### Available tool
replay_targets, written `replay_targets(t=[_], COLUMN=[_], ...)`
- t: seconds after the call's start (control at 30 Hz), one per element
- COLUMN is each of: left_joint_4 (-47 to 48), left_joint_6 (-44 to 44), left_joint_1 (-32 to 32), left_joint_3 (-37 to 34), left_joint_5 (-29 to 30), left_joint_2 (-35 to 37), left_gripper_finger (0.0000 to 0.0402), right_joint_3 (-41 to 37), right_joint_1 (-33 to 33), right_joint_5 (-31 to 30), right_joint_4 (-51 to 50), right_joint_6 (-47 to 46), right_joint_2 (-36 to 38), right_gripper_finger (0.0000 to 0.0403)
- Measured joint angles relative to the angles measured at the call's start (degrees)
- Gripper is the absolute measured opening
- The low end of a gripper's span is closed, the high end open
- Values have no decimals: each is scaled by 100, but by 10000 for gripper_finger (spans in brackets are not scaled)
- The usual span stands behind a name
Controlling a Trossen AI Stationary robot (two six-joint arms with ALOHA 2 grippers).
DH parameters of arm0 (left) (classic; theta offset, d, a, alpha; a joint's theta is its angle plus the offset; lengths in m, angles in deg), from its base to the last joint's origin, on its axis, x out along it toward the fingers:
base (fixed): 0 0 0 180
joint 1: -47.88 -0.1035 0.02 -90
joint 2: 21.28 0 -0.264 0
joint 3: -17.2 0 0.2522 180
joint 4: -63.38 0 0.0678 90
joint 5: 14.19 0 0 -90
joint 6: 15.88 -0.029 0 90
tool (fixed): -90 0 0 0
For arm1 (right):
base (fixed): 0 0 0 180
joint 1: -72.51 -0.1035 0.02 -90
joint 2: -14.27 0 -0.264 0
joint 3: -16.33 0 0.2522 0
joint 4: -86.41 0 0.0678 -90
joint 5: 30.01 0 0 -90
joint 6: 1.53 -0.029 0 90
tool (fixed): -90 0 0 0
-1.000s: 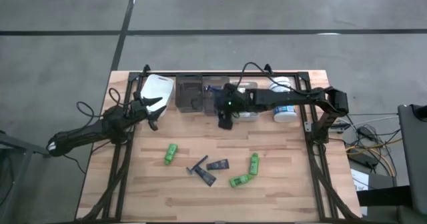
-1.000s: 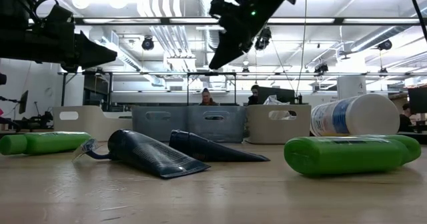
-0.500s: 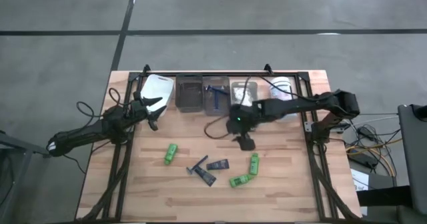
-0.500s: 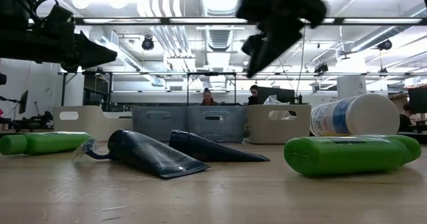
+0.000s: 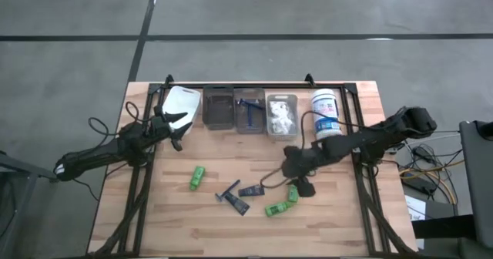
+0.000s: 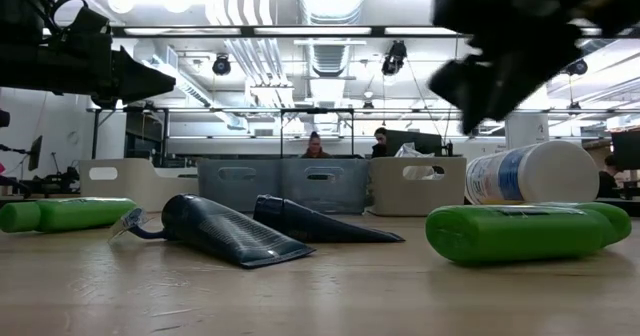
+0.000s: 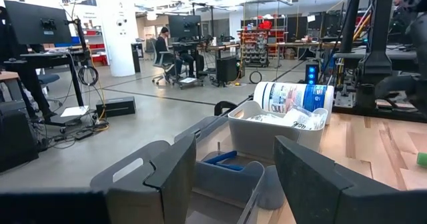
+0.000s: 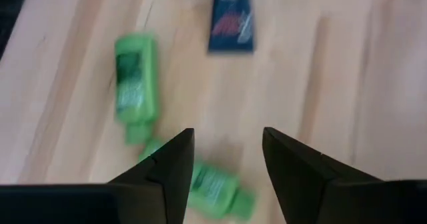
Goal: Pick & Place Travel size toiletries
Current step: Put the top right shampoo into the left black bin
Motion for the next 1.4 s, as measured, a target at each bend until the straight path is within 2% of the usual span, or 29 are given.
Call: replay_targets(t=[0.3,0.6,0.73,0.93,1.0,1.2,1.33,1.4], left_joint_4=[0,0,0,0,0,0,0,0], left_joint_6=[0,0,0,0,0,-2,0,0], left_joint_1=[-2,-2,-2,-2,-2,-2,-2,2], left_joint_3=[0,0,0,0,0,0,0,0], left_joint_5=[0,0,0,0,0,-4,1,-2], left_joint_2=[0,-2,-2,-1,0,0,-1,0], left_gripper_finger=[206,207,207,207,207,207,207,207], right_joint_3=[-663,-827,-794,-787,-758,-462,-352,-340], right_joint_1=[-569,-1099,-1116,-1113,-1092,-707,-568,-576], right_joint_5=[-132,-101,-54,732,786,-123,-845,-1533], right_joint_4=[-409,-450,-328,436,551,574,1533,2117], right_joint_6=[-1404,-1774,-1815,-1701,-1614,-838,214,460], right_joint_2=[398,48,-150,-589,-777,-1271,-1272,-1087], right_gripper_finger=[122,15,12,8,8,8,8,8])
